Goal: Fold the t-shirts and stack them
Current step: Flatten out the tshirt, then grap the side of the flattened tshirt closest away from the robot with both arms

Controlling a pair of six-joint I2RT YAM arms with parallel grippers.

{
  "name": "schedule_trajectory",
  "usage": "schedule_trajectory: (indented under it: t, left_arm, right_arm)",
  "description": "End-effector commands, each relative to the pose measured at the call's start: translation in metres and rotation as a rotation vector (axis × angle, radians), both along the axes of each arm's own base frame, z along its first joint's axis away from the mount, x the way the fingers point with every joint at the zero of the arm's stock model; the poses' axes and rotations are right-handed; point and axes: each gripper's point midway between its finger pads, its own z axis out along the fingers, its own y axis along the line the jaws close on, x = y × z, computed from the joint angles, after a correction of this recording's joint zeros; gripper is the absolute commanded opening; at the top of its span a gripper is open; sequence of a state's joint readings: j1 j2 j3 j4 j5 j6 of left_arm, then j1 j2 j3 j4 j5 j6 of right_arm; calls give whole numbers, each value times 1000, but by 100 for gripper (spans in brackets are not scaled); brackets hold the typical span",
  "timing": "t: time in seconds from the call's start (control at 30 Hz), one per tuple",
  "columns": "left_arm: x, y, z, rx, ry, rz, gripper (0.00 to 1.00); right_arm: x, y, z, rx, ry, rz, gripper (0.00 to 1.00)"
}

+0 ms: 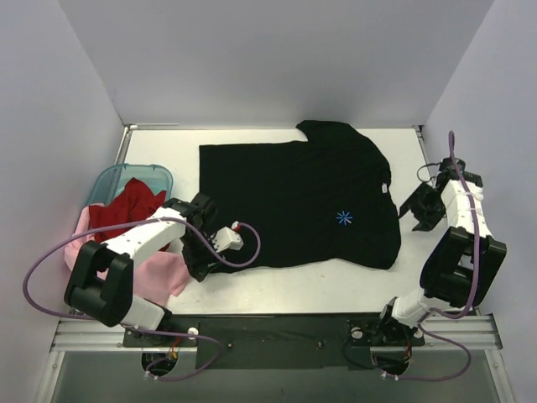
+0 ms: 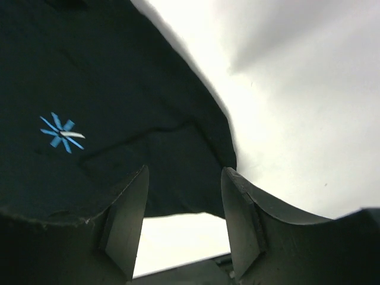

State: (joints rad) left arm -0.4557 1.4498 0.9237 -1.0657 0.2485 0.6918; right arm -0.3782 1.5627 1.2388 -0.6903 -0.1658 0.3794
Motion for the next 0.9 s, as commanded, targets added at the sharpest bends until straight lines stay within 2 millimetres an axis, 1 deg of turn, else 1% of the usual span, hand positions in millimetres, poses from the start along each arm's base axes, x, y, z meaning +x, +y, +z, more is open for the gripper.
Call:
schedule_trajectory:
  t: [0.0, 0.1, 0.13, 0.17, 0.2, 0.23, 0.27, 0.37, 0.43, 0.53, 0.57, 0.6, 0.63, 0.67, 0.7, 0.73, 0.77, 0.87]
  left_arm:
    - [12, 6, -9, 8, -86, -68, 63]
    - [20, 9, -25, 30, -127, -79, 63]
    - [27, 11, -29, 46, -153, -80, 64]
    - [25, 14, -34, 59, -149, -80, 64]
    - [28, 17, -35, 80, -163, -73, 64]
    - [30, 18, -39, 84, -169, -68, 64]
    - [32, 17, -39, 83, -176, -60, 64]
    - [30, 15, -40, 69, -176, -51, 60]
    - [28, 14, -40, 56, -170, -45, 52]
    - [25, 12, -42, 46, -154, -40, 36]
    - [24, 12, -42, 46, -152, -39, 34]
    - [23, 13, -41, 46, -150, -39, 26]
    - [24, 13, -41, 47, -150, -37, 19]
    - [23, 13, -40, 49, -145, -36, 16]
    - [23, 14, -39, 49, -141, -32, 11]
    - [26, 14, -37, 50, -148, -31, 8]
    - [26, 13, -35, 50, -146, -28, 3]
    - [29, 12, -31, 52, -150, -23, 0]
  right_arm:
    - [-36, 26, -21, 104, 93, 55, 47]
    - [-48, 34, -34, 162, 157, 75, 46]
    - [-52, 35, -39, 168, 176, 77, 46]
    - [-54, 35, -43, 168, 196, 78, 47]
    - [-54, 32, -46, 156, 205, 67, 47]
    - [-53, 32, -51, 161, 222, 68, 47]
    - [-51, 30, -52, 164, 224, 63, 47]
    - [-51, 24, -66, 151, 284, 59, 46]
    - [-48, 25, -72, 168, 299, 58, 46]
    - [-41, 20, -79, 153, 295, 52, 46]
    - [-39, 18, -80, 147, 289, 53, 44]
    - [-37, 19, -80, 151, 277, 56, 39]
    - [-33, 23, -79, 175, 254, 65, 30]
    - [-31, 25, -76, 181, 238, 72, 25]
    - [-31, 26, -76, 188, 231, 72, 19]
    - [-32, 26, -74, 177, 228, 71, 16]
    - [-33, 25, -73, 172, 231, 67, 12]
    - [-37, 23, -69, 150, 225, 62, 9]
